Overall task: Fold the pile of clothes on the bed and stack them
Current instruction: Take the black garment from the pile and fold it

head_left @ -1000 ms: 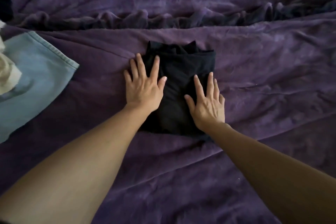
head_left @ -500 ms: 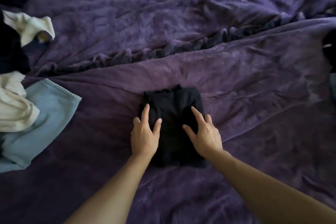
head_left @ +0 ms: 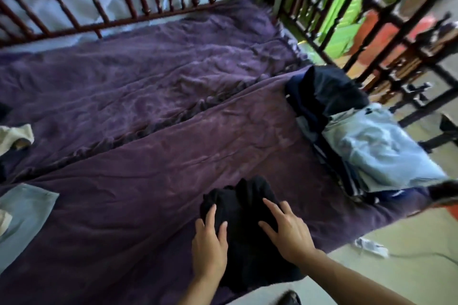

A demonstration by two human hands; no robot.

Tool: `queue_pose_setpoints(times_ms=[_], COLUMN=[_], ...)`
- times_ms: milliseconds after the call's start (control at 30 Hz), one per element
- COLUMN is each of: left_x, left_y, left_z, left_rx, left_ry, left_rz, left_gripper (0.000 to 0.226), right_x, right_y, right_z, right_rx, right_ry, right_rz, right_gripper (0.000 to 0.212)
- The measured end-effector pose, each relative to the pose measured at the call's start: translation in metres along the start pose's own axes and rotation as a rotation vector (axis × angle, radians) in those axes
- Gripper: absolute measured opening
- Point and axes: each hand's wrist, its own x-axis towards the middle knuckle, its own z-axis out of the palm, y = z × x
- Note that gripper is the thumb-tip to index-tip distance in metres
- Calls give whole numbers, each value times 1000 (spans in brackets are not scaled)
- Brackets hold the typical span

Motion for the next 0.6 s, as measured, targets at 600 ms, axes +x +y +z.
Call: queue_pose_setpoints(times_ms=[600], left_x=[-4], left_y=[295], left_z=[121], left_rx=[-209], left_ry=[40], left_rz=[272], left_gripper=[47], right_x=[28], right_y=[231], right_z=[-227], right_rx=[61], right_ry=[318], right_rz=[-22], right_gripper=[61])
